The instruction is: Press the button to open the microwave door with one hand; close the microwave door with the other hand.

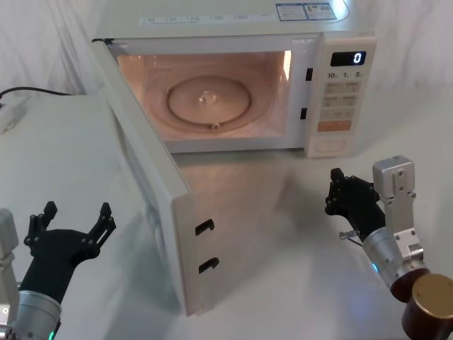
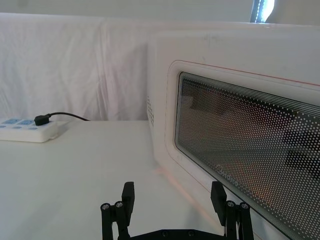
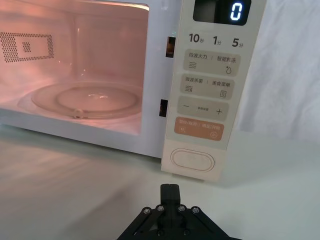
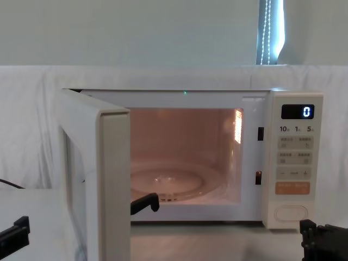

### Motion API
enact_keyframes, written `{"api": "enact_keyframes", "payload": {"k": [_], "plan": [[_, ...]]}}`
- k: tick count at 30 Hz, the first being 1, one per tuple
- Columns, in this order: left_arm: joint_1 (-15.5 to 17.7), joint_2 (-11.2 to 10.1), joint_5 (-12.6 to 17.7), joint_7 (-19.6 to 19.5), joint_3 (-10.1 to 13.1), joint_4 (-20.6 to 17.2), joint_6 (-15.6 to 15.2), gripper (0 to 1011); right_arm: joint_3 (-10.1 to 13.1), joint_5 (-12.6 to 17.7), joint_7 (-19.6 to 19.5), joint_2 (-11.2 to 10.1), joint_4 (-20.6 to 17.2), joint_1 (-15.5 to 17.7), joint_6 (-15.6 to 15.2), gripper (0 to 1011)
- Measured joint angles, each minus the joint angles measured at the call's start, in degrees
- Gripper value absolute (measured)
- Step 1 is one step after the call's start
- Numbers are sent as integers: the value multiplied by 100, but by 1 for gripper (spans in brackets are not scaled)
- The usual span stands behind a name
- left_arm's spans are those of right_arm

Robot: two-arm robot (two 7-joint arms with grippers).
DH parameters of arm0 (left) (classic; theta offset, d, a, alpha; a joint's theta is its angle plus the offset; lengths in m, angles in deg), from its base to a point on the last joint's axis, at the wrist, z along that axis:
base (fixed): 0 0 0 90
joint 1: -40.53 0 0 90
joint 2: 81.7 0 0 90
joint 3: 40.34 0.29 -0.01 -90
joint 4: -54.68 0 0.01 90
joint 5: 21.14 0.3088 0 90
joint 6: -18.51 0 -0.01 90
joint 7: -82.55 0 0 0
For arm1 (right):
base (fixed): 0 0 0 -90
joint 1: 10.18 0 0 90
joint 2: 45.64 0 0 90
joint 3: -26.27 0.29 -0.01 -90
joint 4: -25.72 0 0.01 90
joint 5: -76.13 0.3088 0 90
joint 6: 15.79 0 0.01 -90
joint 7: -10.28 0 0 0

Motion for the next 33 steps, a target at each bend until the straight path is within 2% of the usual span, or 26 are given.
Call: {"api": "enact_keyframes", "payload": {"k": [16, 22, 24, 25, 33], "plan": [[0, 0, 0, 0, 0, 0, 0, 996, 0, 0, 0, 0, 0, 0, 0, 0], [0, 0, 0, 0, 0, 0, 0, 883, 0, 0, 0, 0, 0, 0, 0, 0], [0, 0, 0, 0, 0, 0, 0, 799, 0, 0, 0, 0, 0, 0, 0, 0], [0, 0, 0, 0, 0, 0, 0, 799, 0, 0, 0, 0, 0, 0, 0, 0], [0, 0, 0, 0, 0, 0, 0, 537, 0, 0, 0, 0, 0, 0, 0, 0]]}}
